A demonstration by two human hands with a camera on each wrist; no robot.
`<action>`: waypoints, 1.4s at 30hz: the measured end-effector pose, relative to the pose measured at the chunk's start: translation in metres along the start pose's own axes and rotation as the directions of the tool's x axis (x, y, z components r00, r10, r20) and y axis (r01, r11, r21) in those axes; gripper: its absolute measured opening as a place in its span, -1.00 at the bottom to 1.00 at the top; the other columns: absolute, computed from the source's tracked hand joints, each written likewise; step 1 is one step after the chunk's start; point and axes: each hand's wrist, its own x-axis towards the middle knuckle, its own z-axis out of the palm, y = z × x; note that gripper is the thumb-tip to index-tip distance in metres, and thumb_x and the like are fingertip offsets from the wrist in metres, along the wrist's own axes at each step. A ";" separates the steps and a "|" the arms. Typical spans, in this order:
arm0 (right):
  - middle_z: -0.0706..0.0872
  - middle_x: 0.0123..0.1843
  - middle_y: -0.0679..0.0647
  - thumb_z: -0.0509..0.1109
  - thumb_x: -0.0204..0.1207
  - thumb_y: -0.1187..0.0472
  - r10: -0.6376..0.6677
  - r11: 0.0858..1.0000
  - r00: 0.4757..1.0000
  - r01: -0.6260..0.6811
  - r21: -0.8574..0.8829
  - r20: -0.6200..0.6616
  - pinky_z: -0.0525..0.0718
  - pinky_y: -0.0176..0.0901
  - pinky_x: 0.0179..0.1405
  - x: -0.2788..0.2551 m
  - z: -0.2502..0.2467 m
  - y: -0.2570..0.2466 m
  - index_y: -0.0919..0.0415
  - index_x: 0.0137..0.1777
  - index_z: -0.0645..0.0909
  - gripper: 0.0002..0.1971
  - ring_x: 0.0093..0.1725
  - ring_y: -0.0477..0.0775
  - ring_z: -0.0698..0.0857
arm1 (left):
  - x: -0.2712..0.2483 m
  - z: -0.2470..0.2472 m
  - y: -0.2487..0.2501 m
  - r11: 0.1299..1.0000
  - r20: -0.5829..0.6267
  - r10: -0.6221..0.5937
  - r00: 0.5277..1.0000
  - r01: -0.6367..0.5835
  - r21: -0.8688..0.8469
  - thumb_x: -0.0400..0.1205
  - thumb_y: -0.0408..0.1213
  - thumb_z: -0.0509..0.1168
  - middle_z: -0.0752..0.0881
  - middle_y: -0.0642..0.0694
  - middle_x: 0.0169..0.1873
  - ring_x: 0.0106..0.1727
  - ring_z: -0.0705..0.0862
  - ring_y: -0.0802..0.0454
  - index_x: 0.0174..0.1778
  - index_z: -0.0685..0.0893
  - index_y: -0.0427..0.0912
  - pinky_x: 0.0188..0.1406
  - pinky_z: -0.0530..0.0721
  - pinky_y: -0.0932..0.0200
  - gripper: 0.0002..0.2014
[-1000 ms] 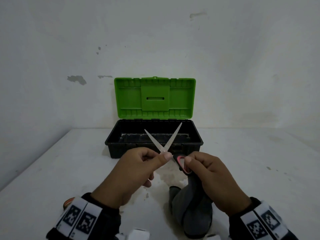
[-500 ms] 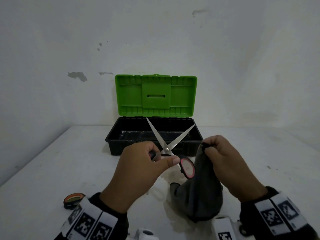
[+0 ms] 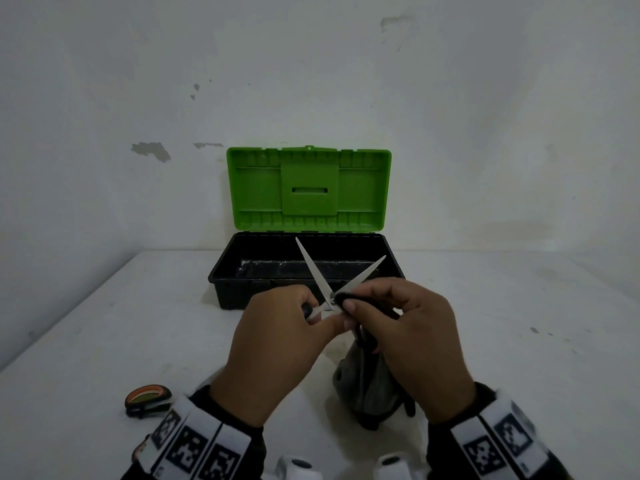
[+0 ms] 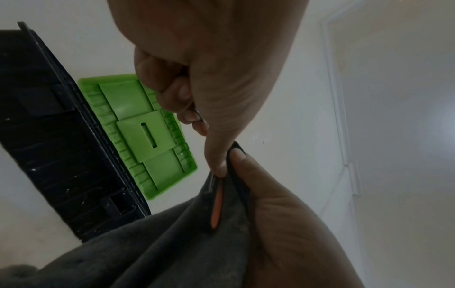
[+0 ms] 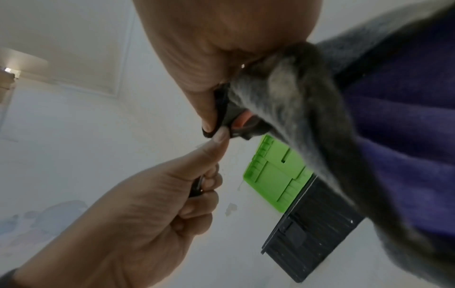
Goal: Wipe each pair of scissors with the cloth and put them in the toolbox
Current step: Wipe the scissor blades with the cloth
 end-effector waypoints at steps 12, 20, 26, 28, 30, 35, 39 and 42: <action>0.78 -0.42 -0.02 0.57 0.46 0.05 0.160 0.987 0.987 -0.161 -0.019 -0.013 0.70 -0.25 -0.36 0.000 0.012 0.008 0.08 -0.33 0.79 -0.81 -0.40 -0.07 0.72 | 0.000 0.001 -0.003 0.999 -0.030 0.030 0.999 -0.030 -0.018 0.29 0.22 0.55 0.49 0.08 -0.66 -0.56 0.44 0.18 -0.55 0.49 0.00 -0.60 0.40 0.34 -0.54; 0.70 -0.49 0.13 0.59 0.46 0.07 0.168 0.985 0.980 -0.163 0.056 -0.106 0.67 -0.03 -0.40 0.006 0.013 0.013 0.23 -0.40 0.70 -0.70 -0.44 0.13 0.68 | 0.000 0.002 -0.005 0.996 -0.039 0.068 0.997 -0.070 -0.048 0.30 0.20 0.56 0.42 0.10 -0.69 -0.57 0.42 0.16 -0.59 0.42 0.01 -0.56 0.41 0.34 -0.50; 0.69 -0.51 0.22 0.59 0.48 0.08 0.209 0.973 0.971 -0.196 0.122 -0.113 0.72 0.18 -0.43 0.008 0.012 0.014 0.24 -0.40 0.67 -0.68 -0.45 0.33 0.69 | 0.000 0.001 -0.005 0.998 -0.029 0.053 0.998 -0.055 -0.037 0.30 0.21 0.56 0.42 0.08 -0.68 -0.56 0.45 0.21 -0.58 0.43 -0.02 -0.58 0.35 0.36 -0.49; 0.70 -0.52 0.20 0.59 0.47 0.08 0.185 0.980 0.979 -0.177 0.097 -0.088 0.68 0.08 -0.43 0.008 0.010 0.010 0.27 -0.41 0.67 -0.67 -0.46 0.30 0.68 | 0.001 0.000 -0.006 0.996 -0.033 0.053 0.998 -0.055 -0.066 0.29 0.20 0.57 0.40 0.10 -0.68 -0.58 0.40 0.18 -0.58 0.44 -0.02 -0.58 0.36 0.37 -0.49; 0.71 -0.51 0.19 0.60 0.47 0.07 0.192 0.978 0.977 -0.184 0.093 -0.091 0.69 0.07 -0.42 0.012 0.006 0.012 0.24 -0.41 0.68 -0.67 -0.50 0.23 0.66 | 0.002 0.000 -0.006 0.995 -0.030 0.064 0.997 -0.066 -0.070 0.29 0.21 0.56 0.40 0.11 -0.69 -0.57 0.40 0.18 -0.59 0.41 -0.01 -0.57 0.38 0.37 -0.49; 0.69 -0.48 0.30 0.59 0.48 0.07 0.190 0.978 0.979 -0.182 0.107 -0.077 0.66 0.05 -0.46 0.011 0.004 0.011 0.33 -0.39 0.65 -0.63 -0.47 0.34 0.65 | 0.002 0.000 -0.007 0.995 -0.027 0.067 0.997 -0.069 -0.078 0.28 0.23 0.55 0.43 0.12 -0.67 -0.56 0.42 0.18 -0.59 0.42 -0.01 -0.52 0.42 0.36 -0.48; 0.69 -0.48 0.26 0.60 0.46 0.06 0.185 0.980 0.978 -0.175 0.095 -0.102 0.70 0.04 -0.44 0.013 0.004 0.014 0.28 -0.41 0.67 -0.65 -0.46 0.32 0.68 | 0.000 0.000 -0.006 0.994 -0.025 0.078 0.997 -0.080 -0.072 0.29 0.23 0.54 0.42 0.10 -0.68 -0.55 0.42 0.17 -0.59 0.42 -0.02 -0.52 0.43 0.35 -0.49; 0.66 -0.50 0.23 0.60 0.47 0.02 0.202 0.976 0.971 -0.189 0.107 -0.130 0.72 0.25 -0.41 0.015 0.002 0.019 0.26 -0.42 0.64 -0.62 -0.50 0.24 0.61 | -0.001 0.001 -0.007 0.994 -0.024 0.074 0.997 -0.075 -0.073 0.29 0.23 0.53 0.41 0.11 -0.68 -0.56 0.41 0.17 -0.60 0.40 0.00 -0.51 0.43 0.34 -0.49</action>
